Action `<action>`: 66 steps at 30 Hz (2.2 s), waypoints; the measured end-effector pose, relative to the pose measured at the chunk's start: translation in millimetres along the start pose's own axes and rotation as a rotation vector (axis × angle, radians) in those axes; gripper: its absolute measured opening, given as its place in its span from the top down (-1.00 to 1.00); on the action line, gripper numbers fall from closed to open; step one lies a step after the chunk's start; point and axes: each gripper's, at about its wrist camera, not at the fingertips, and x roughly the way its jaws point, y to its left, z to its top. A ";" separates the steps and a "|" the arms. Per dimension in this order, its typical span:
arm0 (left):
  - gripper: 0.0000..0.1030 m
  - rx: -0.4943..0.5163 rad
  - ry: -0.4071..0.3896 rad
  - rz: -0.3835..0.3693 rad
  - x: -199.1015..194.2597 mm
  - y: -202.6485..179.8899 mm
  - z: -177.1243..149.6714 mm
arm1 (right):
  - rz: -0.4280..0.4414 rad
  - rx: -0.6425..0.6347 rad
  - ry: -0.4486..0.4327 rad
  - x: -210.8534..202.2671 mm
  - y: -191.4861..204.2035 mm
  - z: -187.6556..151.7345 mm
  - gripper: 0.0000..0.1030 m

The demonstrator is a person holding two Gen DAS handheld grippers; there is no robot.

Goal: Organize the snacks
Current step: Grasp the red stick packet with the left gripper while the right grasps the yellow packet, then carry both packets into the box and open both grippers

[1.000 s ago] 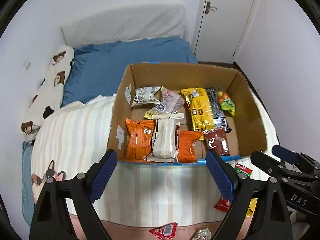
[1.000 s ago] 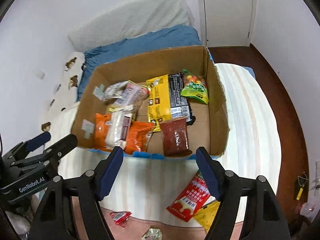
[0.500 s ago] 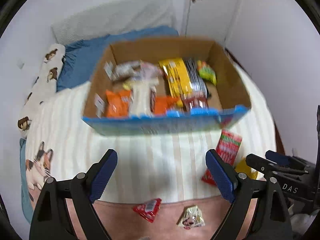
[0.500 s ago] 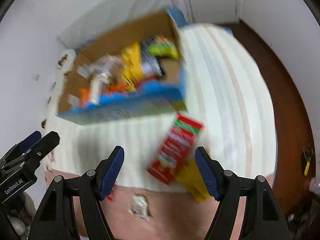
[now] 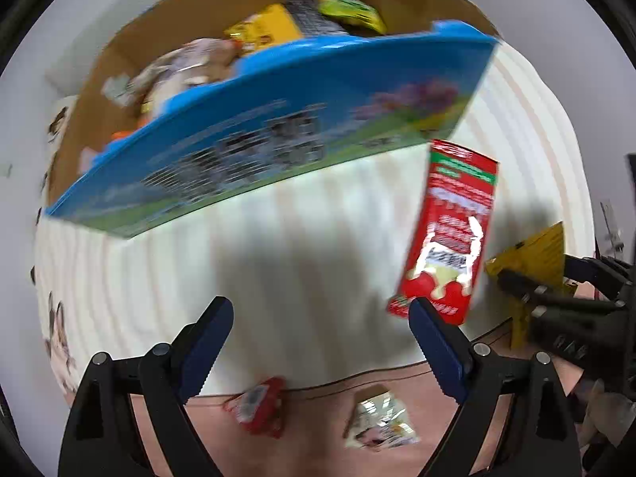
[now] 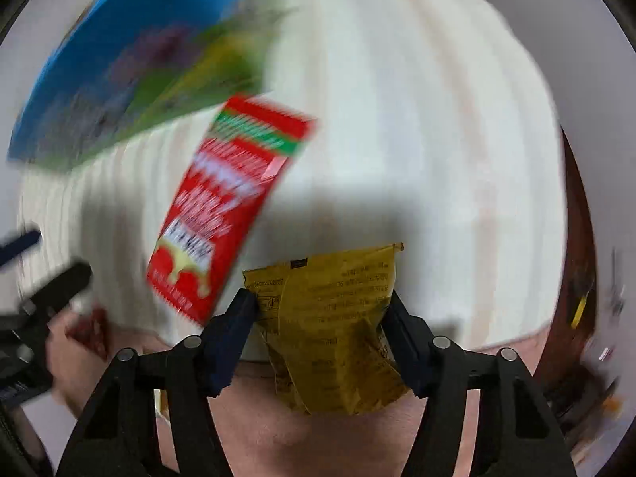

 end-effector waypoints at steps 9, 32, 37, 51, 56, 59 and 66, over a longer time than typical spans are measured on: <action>-0.76 0.127 0.077 -0.108 37.0 -66.7 42.7 | 0.149 0.233 0.012 -14.9 -62.8 -13.6 -0.70; -0.03 -0.216 0.206 -0.183 58.5 18.3 -84.7 | 0.020 -0.029 0.044 -9.0 3.1 -39.8 -0.21; -0.09 -0.164 0.208 -0.200 65.7 31.9 -76.3 | 0.060 -0.044 0.082 -9.5 18.2 -52.7 -0.22; 0.16 -0.177 0.116 -0.178 24.3 60.9 -80.3 | 0.073 -0.021 0.035 -3.0 15.3 -71.1 -0.13; 0.16 -0.193 0.032 -0.206 -27.5 79.8 -78.5 | 0.170 -0.011 0.005 -26.5 25.3 -66.1 -0.11; 0.16 -0.205 -0.029 -0.228 -63.5 90.4 -73.7 | 0.222 -0.040 -0.037 -51.3 39.2 -57.0 -0.11; 0.16 -0.229 -0.162 -0.292 -134.8 122.9 -17.0 | 0.336 -0.118 -0.147 -121.4 79.1 -6.8 -0.11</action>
